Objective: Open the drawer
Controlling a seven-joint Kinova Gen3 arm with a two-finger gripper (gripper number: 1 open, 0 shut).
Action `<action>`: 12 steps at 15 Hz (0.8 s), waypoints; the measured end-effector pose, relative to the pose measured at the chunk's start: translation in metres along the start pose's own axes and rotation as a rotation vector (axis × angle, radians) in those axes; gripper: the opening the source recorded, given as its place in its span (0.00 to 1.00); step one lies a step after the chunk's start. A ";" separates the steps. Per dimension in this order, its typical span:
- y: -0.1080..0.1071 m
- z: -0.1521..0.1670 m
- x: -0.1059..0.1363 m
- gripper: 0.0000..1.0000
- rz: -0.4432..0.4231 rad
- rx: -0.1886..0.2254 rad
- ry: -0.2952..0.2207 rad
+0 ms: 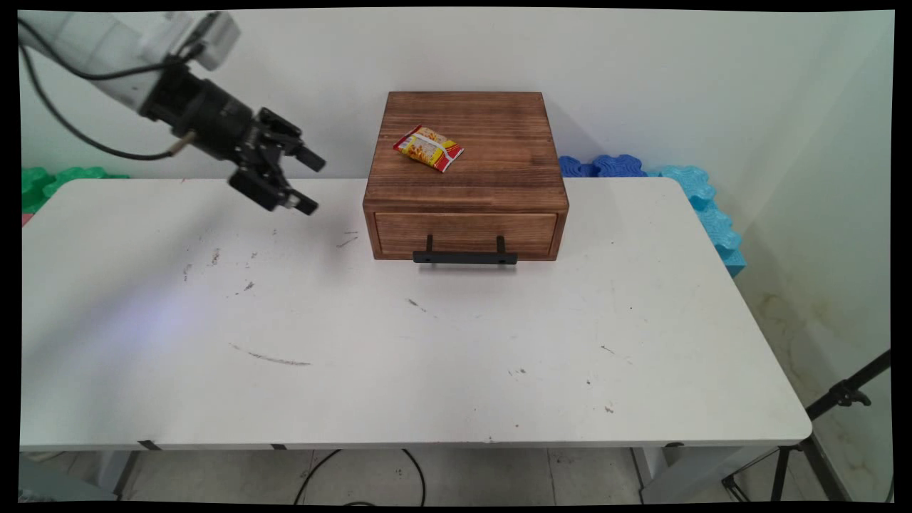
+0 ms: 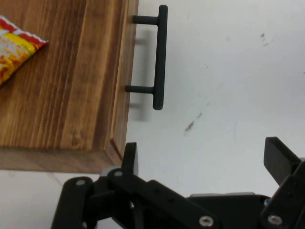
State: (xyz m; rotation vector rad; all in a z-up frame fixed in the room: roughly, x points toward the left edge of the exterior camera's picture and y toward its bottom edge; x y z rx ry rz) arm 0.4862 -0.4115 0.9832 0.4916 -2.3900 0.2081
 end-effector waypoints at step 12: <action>0.013 0.103 0.063 1.00 0.034 0.027 -0.101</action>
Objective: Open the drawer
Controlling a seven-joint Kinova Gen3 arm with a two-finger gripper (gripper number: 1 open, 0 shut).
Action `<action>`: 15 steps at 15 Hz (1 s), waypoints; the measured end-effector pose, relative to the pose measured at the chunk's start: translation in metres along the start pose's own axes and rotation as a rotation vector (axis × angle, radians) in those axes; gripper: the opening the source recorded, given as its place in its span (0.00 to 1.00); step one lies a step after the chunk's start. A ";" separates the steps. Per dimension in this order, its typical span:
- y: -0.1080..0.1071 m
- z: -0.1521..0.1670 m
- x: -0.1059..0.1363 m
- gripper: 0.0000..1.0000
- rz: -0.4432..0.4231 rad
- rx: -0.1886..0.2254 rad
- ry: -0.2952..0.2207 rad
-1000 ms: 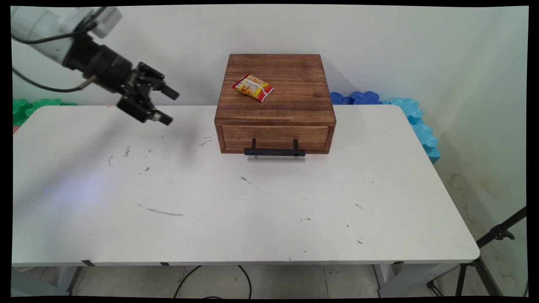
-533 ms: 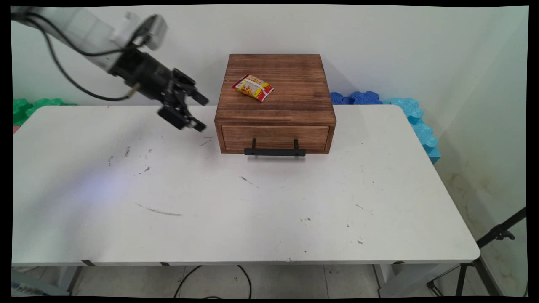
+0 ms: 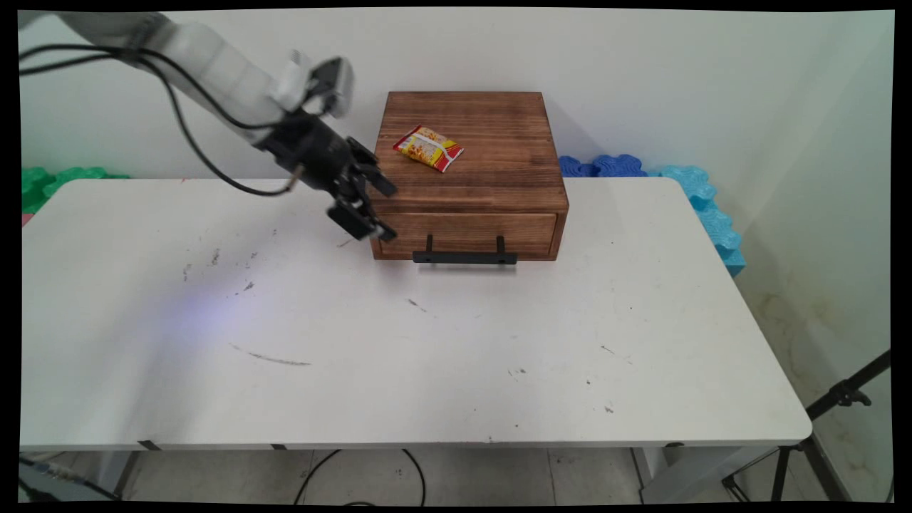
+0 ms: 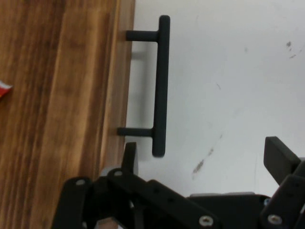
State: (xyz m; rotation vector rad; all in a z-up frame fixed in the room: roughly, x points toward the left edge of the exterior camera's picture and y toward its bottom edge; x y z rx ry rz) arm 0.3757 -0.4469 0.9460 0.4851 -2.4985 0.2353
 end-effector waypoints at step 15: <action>0.016 0.115 0.031 1.00 0.077 0.013 -0.077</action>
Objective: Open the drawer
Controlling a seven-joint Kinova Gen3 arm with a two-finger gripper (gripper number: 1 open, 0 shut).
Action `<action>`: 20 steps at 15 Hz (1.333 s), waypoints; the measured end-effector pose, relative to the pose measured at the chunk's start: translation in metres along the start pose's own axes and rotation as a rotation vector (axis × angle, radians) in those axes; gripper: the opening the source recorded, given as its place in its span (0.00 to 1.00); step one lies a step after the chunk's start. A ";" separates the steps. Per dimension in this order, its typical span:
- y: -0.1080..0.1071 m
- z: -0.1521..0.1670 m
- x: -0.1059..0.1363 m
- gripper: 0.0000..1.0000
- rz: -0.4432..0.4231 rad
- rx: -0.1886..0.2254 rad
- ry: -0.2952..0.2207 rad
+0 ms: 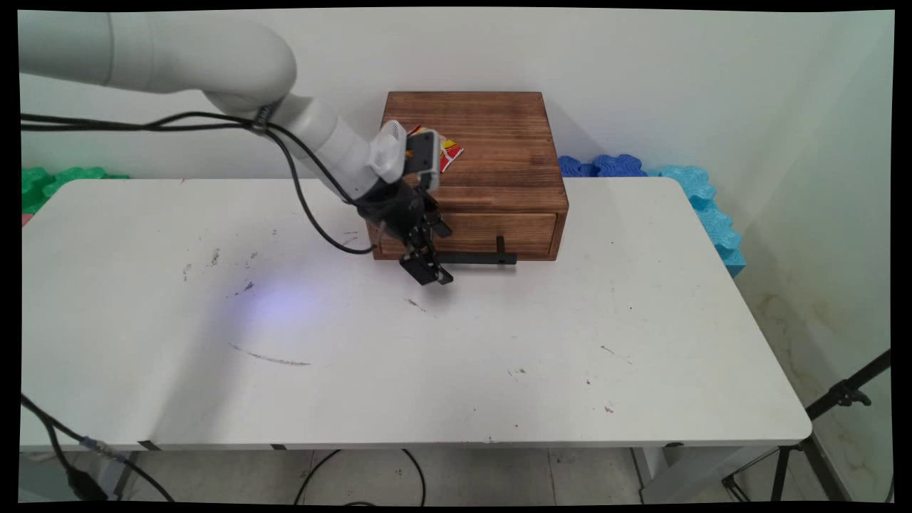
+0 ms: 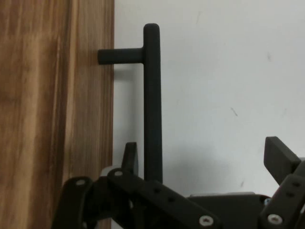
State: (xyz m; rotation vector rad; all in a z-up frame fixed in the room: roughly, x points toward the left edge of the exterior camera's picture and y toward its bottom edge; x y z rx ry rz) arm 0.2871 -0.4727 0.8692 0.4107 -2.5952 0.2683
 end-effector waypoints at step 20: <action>-0.006 0.062 0.012 1.00 -0.045 0.013 -0.041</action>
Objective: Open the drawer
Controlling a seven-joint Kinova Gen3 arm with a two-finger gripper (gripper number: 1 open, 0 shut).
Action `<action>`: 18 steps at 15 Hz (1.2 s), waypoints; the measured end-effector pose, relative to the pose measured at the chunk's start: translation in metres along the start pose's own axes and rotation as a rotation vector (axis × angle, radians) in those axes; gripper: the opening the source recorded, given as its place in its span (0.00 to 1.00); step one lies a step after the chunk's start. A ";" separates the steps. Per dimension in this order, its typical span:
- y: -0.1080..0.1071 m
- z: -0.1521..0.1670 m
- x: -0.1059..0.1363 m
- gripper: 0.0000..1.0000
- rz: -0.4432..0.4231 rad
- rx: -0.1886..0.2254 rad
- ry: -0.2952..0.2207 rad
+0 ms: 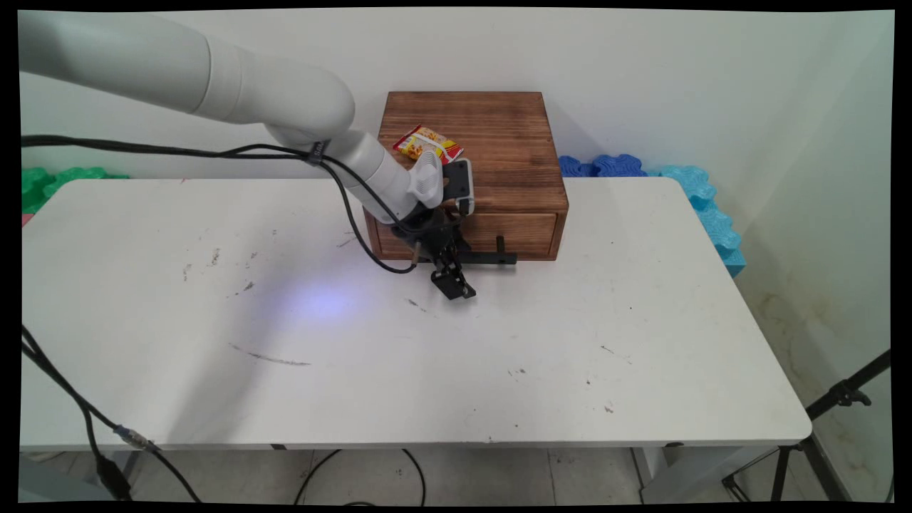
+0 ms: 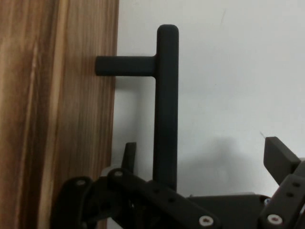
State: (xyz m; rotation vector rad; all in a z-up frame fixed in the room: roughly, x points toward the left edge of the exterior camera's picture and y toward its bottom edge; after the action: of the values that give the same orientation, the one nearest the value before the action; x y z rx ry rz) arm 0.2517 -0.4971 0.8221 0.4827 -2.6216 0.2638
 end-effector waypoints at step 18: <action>0.018 0.002 0.000 1.00 -0.021 -0.035 -0.018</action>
State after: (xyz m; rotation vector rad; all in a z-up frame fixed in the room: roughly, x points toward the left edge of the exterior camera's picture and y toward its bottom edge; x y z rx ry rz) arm 0.2442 -0.4805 0.8184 0.5020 -2.6325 0.2069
